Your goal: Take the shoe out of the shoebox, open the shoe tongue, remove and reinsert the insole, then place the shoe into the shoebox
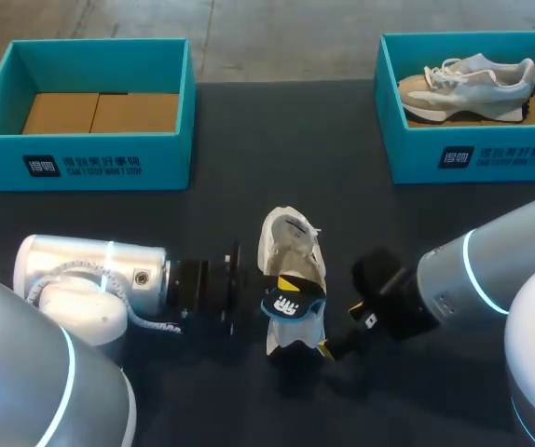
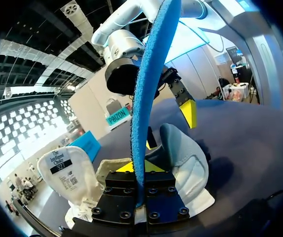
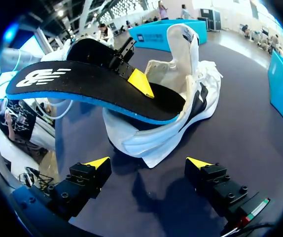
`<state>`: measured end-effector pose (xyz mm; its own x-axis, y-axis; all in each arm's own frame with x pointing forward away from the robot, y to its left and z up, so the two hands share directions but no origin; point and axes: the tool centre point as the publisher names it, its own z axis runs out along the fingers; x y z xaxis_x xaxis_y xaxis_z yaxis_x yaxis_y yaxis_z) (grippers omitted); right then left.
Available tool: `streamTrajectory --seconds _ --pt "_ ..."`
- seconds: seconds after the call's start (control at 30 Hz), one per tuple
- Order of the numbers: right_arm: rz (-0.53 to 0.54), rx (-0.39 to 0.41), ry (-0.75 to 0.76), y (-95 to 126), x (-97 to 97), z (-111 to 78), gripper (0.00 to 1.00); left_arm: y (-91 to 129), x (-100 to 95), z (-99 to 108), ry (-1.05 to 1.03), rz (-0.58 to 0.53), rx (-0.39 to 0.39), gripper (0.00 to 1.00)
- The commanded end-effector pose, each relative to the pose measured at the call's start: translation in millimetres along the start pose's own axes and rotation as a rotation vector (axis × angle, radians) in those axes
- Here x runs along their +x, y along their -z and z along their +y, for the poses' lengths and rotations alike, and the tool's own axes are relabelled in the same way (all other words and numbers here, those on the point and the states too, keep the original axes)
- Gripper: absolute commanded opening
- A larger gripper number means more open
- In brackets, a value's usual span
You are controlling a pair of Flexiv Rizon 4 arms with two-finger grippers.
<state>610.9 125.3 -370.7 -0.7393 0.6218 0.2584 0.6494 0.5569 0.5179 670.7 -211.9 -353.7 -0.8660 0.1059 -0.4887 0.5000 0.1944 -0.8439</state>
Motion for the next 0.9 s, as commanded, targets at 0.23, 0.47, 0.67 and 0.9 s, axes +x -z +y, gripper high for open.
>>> streamTrajectory --seconds 0.23,0.47,0.67,0.9 --pt "0.000 -0.004 -0.001 0.7 1.0 -1.9 1.00 3.6 0.2 0.8 -0.005 0.003 0.009 0.00" --pt "0.000 -0.004 -0.001 0.7 1.0 -1.9 1.00 5.4 0.1 -2.5 -0.014 0.006 0.015 0.03" --pt "0.000 -0.004 -0.001 0.7 1.0 -1.9 1.00 5.3 0.4 -3.5 -0.016 0.008 0.018 0.20" --pt "0.000 -0.004 -0.001 0.7 1.0 -1.9 1.00 3.8 1.0 -6.0 -0.020 0.009 0.024 0.24"
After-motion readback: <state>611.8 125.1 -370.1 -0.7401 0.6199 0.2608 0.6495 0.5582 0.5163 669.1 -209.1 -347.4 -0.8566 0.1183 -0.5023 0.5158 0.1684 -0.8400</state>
